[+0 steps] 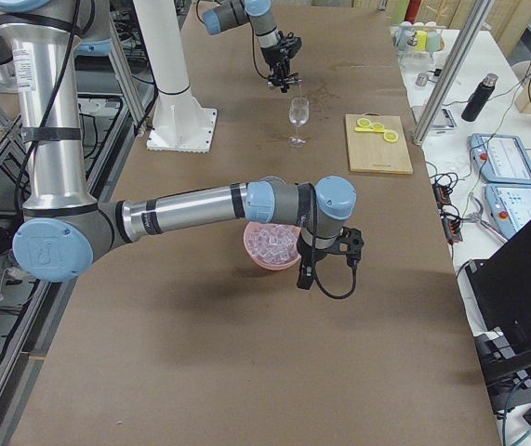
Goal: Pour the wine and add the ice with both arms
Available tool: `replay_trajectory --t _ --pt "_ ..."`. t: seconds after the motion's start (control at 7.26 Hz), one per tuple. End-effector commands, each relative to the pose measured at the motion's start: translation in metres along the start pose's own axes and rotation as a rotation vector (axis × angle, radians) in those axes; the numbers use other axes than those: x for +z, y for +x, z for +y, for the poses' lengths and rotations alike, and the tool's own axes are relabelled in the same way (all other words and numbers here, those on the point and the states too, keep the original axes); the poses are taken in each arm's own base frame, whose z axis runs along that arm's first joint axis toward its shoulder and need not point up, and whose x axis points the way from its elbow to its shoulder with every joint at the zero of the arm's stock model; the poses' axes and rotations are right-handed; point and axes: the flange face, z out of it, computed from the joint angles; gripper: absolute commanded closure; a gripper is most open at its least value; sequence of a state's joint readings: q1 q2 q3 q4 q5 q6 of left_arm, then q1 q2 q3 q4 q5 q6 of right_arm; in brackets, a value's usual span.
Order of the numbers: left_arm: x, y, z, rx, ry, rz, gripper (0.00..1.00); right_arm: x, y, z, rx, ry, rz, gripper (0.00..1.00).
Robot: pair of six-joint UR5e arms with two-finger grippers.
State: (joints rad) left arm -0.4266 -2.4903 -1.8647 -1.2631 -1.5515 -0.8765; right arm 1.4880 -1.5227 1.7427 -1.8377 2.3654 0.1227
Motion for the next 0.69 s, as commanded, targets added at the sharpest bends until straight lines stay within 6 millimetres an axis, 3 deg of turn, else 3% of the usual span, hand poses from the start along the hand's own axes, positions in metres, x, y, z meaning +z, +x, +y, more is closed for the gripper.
replay_trajectory --t 0.0,0.28,0.55 --pt "-0.009 -0.009 -0.013 0.013 -0.05 -0.016 1.0 0.0 0.0 0.0 0.0 0.0 0.0 0.0" --pt "-0.018 0.0 -0.036 0.035 -0.104 -0.05 1.0 0.0 0.0 0.0 -0.001 0.0 -0.002 0.0" --pt "-0.027 0.007 -0.042 0.036 -0.138 -0.073 1.0 0.0 0.0 0.0 0.0 -0.001 -0.001 0.0"
